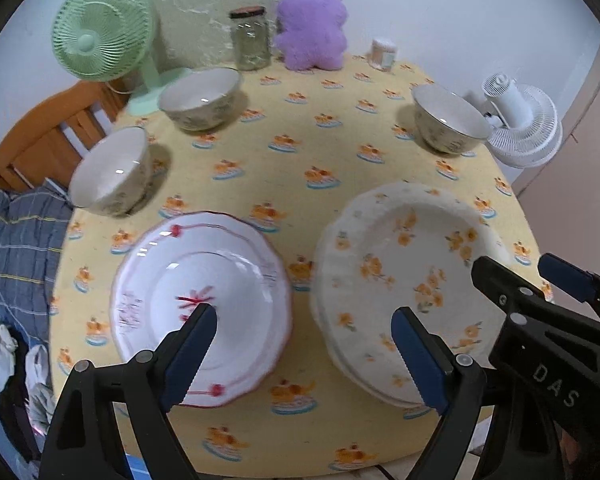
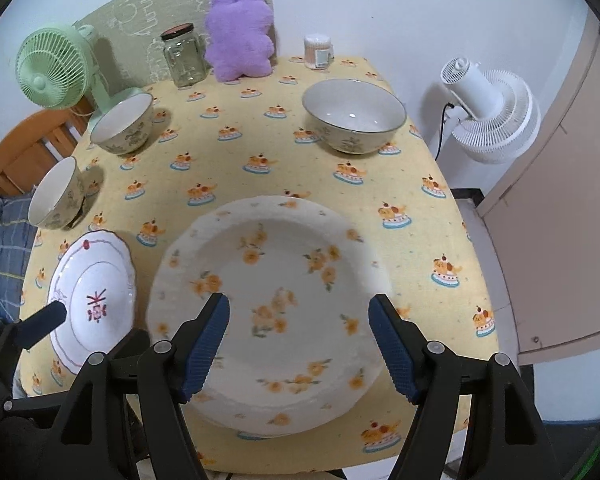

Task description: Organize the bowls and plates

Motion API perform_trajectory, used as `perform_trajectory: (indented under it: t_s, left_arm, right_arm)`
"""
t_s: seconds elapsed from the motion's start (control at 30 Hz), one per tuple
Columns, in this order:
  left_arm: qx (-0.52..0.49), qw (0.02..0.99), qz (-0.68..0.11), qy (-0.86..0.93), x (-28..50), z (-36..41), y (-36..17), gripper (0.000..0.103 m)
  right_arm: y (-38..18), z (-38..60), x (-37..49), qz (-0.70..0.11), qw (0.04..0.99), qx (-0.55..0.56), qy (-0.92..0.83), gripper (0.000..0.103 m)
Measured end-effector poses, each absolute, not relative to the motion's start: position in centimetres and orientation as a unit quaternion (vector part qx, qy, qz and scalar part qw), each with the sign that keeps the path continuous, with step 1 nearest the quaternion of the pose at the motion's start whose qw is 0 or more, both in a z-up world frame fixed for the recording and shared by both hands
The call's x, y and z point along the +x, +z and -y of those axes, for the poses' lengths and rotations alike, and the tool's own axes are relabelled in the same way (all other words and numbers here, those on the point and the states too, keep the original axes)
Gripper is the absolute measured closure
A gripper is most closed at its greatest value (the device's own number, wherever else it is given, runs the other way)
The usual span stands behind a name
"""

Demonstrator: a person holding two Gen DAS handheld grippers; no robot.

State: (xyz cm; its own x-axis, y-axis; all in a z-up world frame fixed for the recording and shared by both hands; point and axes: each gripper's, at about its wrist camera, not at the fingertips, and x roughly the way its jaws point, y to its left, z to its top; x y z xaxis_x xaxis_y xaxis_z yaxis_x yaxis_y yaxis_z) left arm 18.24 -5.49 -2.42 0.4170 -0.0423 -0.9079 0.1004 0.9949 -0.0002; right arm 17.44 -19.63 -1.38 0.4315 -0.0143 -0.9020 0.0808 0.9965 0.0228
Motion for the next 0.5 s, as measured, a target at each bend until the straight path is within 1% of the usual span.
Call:
perform_trajectory:
  t_s: [0.23, 0.33, 0.5]
  left_arm:
    - [0.028, 0.848, -0.527, -0.053, 18.3, 1.5, -2.1, 0.014]
    - [0.029, 0.852, -0.519, -0.059, 18.2, -0.3, -2.0, 0.016]
    - [0.033, 0.860, -0.506, -0.060, 18.3, -3.4, -2.4, 0.023]
  right_arm:
    - [-1.0, 15.8, 17.3, -0.532, 0.845, 0.045, -0.036, 0.028]
    - [-0.9, 14.0, 17.0, -0.527, 0.847, 0.050, -0.040, 0.028]
    - [-1.2, 10.3, 16.6, -0.511, 0.857, 0.045, -0.044, 0.028]
